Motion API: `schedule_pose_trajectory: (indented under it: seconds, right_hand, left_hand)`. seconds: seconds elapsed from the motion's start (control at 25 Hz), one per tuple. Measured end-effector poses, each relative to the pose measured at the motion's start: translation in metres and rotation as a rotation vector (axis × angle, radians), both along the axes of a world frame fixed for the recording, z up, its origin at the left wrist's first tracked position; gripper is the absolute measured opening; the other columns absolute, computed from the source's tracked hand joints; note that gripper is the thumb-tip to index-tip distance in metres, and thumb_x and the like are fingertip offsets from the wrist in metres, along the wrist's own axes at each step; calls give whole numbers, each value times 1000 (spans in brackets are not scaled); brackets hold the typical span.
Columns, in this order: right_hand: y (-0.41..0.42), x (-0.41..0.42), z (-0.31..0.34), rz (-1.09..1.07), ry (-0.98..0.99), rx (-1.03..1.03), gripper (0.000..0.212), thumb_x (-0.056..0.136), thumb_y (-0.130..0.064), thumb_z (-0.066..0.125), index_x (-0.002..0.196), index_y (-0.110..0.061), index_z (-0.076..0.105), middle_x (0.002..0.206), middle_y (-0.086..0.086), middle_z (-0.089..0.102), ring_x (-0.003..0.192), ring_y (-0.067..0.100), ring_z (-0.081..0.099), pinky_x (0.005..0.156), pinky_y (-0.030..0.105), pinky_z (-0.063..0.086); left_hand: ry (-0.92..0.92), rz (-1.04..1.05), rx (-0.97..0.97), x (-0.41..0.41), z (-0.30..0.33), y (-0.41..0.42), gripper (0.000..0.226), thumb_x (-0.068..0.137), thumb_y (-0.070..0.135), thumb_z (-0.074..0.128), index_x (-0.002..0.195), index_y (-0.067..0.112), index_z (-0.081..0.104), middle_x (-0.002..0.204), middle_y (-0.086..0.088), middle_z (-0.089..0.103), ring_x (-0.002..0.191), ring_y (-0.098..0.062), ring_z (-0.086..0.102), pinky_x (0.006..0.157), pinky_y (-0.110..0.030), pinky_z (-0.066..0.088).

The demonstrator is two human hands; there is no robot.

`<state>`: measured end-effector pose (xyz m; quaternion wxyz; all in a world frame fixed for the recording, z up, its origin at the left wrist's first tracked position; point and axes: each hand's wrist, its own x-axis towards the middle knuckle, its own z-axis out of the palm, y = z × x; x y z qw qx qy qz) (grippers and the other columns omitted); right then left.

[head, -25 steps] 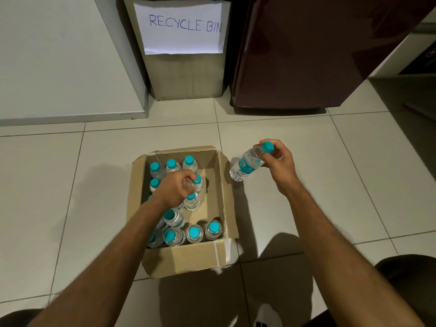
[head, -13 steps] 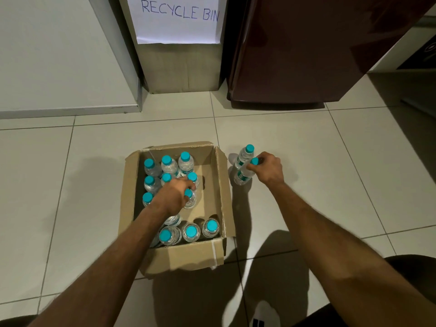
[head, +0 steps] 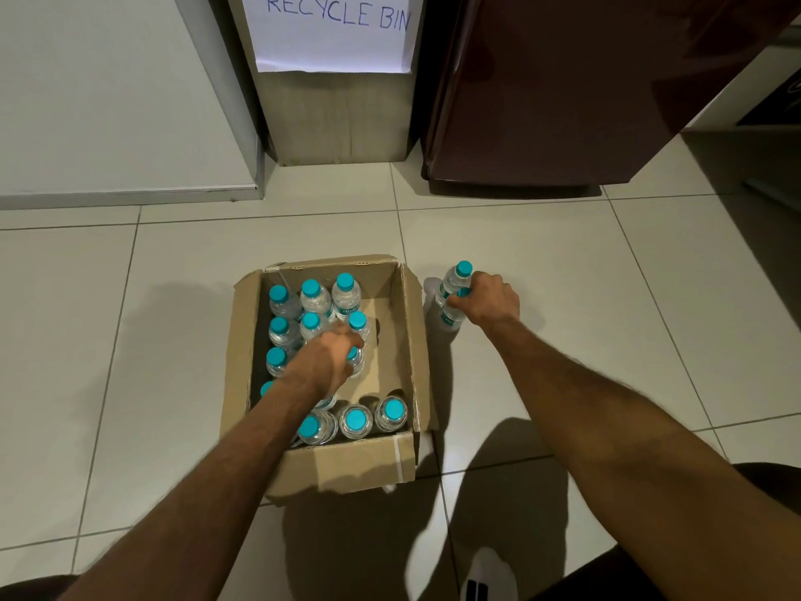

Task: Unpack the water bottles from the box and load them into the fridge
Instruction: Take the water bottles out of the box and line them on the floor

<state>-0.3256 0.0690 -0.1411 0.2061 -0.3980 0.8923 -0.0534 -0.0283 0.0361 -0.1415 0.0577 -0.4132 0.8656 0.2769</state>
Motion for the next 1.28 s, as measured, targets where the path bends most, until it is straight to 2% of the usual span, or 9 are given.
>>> schedule_pose_trajectory:
  seconds: [0.2, 0.36, 0.48, 0.56, 0.68, 0.88, 1.08, 1.2, 1.28]
  right_hand:
    - [3, 4, 6, -82, -50, -51, 56, 83, -58, 69, 119, -16, 60, 110, 2, 66, 85, 17, 60, 77, 33, 53]
    - [5, 23, 40, -268, -169, -449, 24, 88, -41, 63, 96, -19, 69, 91, 2, 70, 81, 17, 64, 69, 31, 51]
    - [18, 53, 57, -121, -478, -636, 11, 90, -15, 61, 87, -15, 71, 81, 1, 70, 69, 6, 64, 65, 24, 54]
    - [27, 71, 65, 92, -613, -562, 17, 92, -10, 61, 98, -19, 74, 90, -8, 71, 83, 5, 65, 75, 22, 53]
    - [33, 80, 79, 330, -721, -396, 32, 85, -16, 73, 115, -25, 72, 109, -13, 69, 105, 5, 60, 90, 27, 50]
    - [31, 88, 101, 323, -751, -436, 54, 76, -33, 83, 127, -30, 64, 119, -15, 66, 112, 2, 58, 91, 26, 51]
    - [31, 90, 106, 235, -776, -515, 46, 80, -22, 81, 124, -24, 68, 113, -13, 70, 103, 1, 64, 84, 18, 52]
    - [34, 78, 109, 164, -747, -551, 40, 83, -23, 79, 122, -22, 70, 112, -12, 71, 102, 7, 65, 84, 23, 53]
    - [38, 66, 111, 97, -741, -593, 33, 83, -23, 79, 116, -21, 72, 108, -11, 71, 100, 10, 65, 82, 24, 54]
  left_hand:
    - [-60, -46, -5, -1, 3, 3, 38, 92, 15, 67, 127, 21, 57, 135, -2, 52, 116, -19, 55, 101, -35, 49]
    - [83, -34, 111, -2, 29, -11, 34, 86, 18, 73, 117, 23, 61, 119, 3, 60, 104, -15, 59, 91, -30, 50]
    - [289, -14, 170, -10, 67, -25, 33, 78, 14, 78, 104, 24, 58, 97, 3, 62, 80, -11, 61, 69, -28, 49]
    - [374, -14, 128, -17, 91, -30, 36, 74, 18, 80, 103, 23, 59, 93, 4, 62, 75, -10, 61, 64, -30, 51]
    - [476, 21, 67, -25, 116, -32, 41, 70, 22, 84, 103, 23, 59, 87, 6, 65, 72, -11, 64, 64, -33, 56]
    - [654, 163, 67, -32, 134, -23, 42, 71, 16, 89, 102, 18, 61, 81, 7, 69, 68, -10, 67, 66, -25, 58]
    - [719, 198, 149, -40, 137, -17, 36, 75, 18, 86, 104, 14, 66, 85, 5, 71, 72, -10, 68, 70, -24, 59]
    - [767, 223, 193, -41, 131, -18, 33, 82, 17, 81, 111, 12, 67, 97, 2, 73, 89, -12, 71, 81, -28, 59]
    - [750, 274, 155, -34, 116, -25, 25, 87, 17, 76, 111, 14, 68, 95, 2, 73, 88, -11, 70, 84, -31, 59]
